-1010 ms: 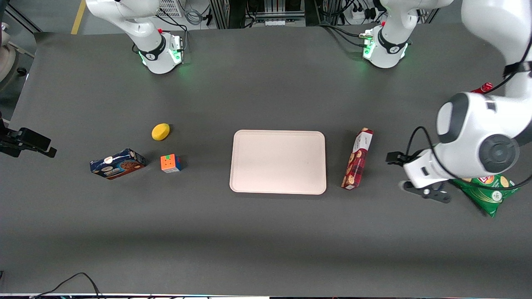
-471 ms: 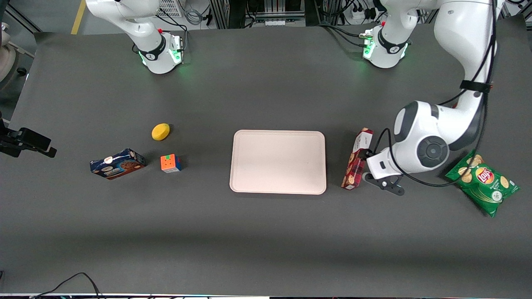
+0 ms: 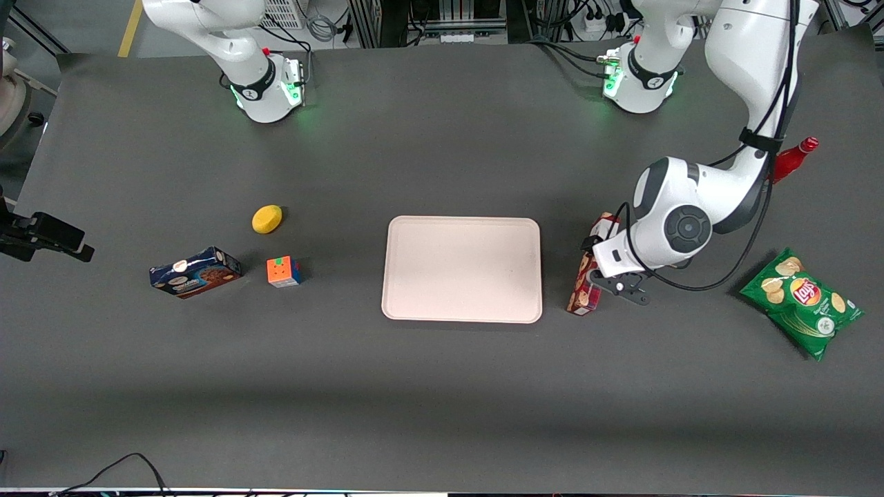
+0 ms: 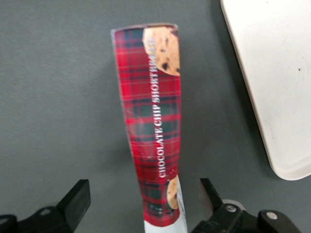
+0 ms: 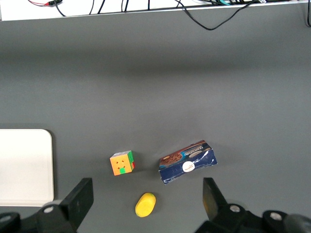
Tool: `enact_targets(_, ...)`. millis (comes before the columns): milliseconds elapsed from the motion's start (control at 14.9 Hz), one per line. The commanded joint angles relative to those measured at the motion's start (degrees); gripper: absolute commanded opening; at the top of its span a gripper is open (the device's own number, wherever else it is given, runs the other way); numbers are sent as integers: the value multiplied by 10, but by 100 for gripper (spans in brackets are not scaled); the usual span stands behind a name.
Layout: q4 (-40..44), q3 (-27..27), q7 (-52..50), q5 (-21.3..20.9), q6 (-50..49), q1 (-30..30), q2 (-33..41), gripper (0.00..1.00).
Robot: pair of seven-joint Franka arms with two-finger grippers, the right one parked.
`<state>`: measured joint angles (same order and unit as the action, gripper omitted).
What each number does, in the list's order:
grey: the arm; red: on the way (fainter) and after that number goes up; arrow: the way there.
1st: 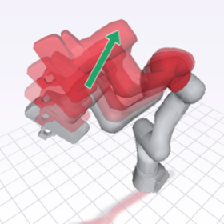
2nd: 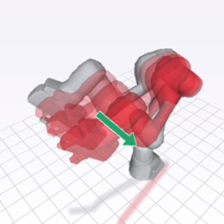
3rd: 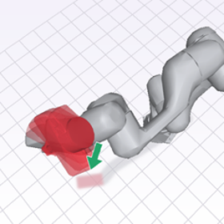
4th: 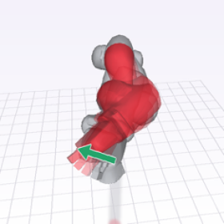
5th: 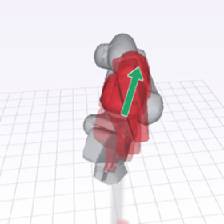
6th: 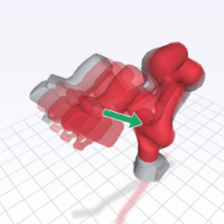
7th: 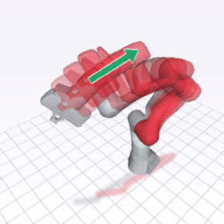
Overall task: Place red cookie box on tray
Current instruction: 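Close the left gripper on the top of the shortbread box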
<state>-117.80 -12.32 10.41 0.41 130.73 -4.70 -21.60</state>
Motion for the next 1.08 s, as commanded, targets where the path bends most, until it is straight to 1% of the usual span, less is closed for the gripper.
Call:
enact_targets(0,-32,-9,-21,-6,19,-4,24,87)
enact_targets(67,-32,-9,-21,-6,19,-5,24,69)
enact_targets(135,-32,-9,-21,-6,20,-4,23,54)
enact_targets(202,-33,-9,-21,-6,24,-4,22,45)
enact_targets(269,-33,-9,-21,-6,26,-3,20,42)
enact_targets(404,-33,-9,-21,-6,26,-3,19,41)
enact_targets(471,-33,-9,-21,-6,26,-3,19,36)
enact_targets(538,-33,-9,-21,-6,26,-2,19,33)
enact_targets(606,-33,-9,-19,-6,26,-2,19,24)
enact_targets(740,-31,-9,-11,-6,25,0,19,12)
enact_targets(808,-29,-9,-11,-6,21,2,21,9)
enact_targets(1010,-14,-5,-17,-5,0,4,37,8)
